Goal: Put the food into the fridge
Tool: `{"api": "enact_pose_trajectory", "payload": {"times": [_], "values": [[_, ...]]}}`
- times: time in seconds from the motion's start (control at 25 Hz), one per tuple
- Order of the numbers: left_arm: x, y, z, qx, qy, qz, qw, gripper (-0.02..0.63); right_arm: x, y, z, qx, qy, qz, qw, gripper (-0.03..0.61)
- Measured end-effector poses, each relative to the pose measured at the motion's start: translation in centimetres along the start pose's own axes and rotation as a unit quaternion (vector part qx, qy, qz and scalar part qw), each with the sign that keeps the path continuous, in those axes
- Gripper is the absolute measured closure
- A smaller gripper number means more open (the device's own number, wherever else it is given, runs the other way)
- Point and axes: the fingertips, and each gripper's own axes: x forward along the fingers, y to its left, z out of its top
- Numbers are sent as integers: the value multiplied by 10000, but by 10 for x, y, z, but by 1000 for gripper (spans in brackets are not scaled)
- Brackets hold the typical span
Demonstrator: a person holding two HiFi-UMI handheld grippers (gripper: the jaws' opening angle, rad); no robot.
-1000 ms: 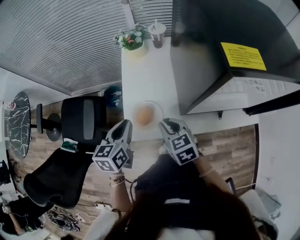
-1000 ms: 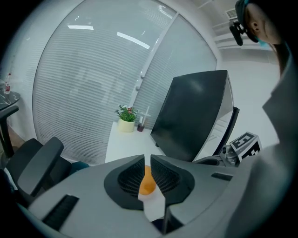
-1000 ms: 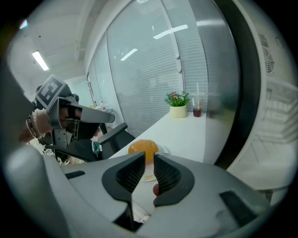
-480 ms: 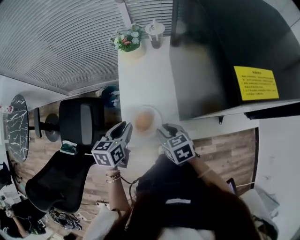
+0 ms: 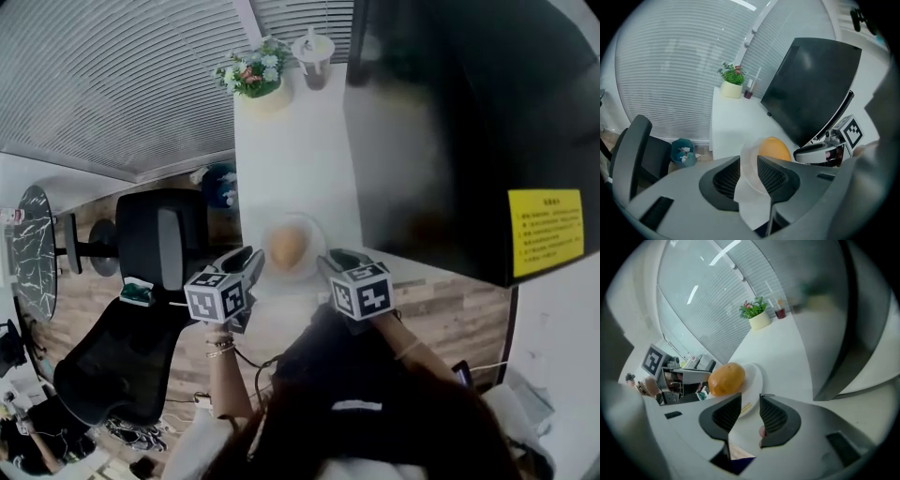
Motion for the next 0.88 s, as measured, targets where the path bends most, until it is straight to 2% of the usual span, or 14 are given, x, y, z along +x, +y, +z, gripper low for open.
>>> {"api": "enact_pose_trajectory", "payload": {"times": [0.28, 0.6, 0.88], "values": [[19, 4, -9, 92, 533, -139, 9984, 492, 6, -8, -6, 212, 186, 31, 9996, 449], [28, 7, -4, 196, 829, -238, 9961, 492, 13, -7, -2, 492, 210, 103, 9985, 449], [35, 7, -6, 217, 1218, -501, 9911, 492, 18, -5, 7, 559, 249, 214, 9979, 449]]}}
